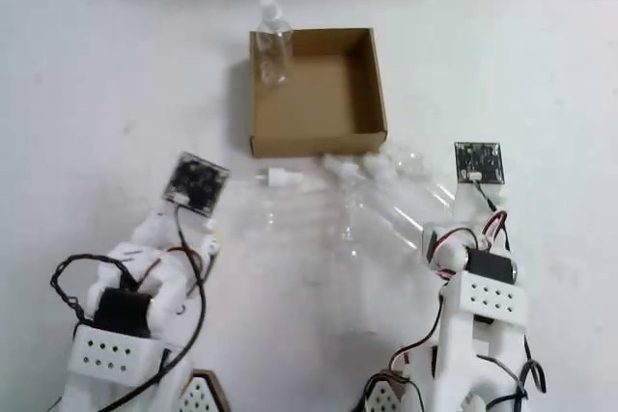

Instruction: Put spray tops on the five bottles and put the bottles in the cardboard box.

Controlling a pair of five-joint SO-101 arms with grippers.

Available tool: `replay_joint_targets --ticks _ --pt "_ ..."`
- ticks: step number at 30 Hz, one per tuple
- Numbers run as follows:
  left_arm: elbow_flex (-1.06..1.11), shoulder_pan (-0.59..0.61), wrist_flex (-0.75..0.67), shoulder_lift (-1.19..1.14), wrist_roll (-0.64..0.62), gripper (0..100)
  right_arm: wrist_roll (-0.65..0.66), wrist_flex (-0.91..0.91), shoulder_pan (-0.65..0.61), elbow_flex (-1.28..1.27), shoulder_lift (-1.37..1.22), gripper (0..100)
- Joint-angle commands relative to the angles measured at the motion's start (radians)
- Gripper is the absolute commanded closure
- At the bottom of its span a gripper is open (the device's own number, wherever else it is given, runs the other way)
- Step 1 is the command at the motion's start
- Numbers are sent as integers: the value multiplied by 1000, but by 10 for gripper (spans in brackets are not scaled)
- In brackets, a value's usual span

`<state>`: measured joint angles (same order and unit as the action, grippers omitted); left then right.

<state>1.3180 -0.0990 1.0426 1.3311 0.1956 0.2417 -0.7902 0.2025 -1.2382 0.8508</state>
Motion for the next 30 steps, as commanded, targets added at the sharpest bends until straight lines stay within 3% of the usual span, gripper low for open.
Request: replay_joint_targets --ticks 1,4,17,21,27,30 --pt "-153 -177 21 -4 -43 917 0 18 10 12 -4 978" --pt "-209 -289 20 -104 -144 916 0 18 10 12 -5 978" --pt "-374 -647 -295 -728 -582 916 0 18 5 12 -10 978" --pt "-374 -670 -402 -819 -669 912 0 18 4 12 -10 978" --pt "-368 -676 -411 -865 -767 736 2 19 4 12 -12 978" --pt "-370 -668 -410 -869 -793 731 32 39 4 8 -12 979"
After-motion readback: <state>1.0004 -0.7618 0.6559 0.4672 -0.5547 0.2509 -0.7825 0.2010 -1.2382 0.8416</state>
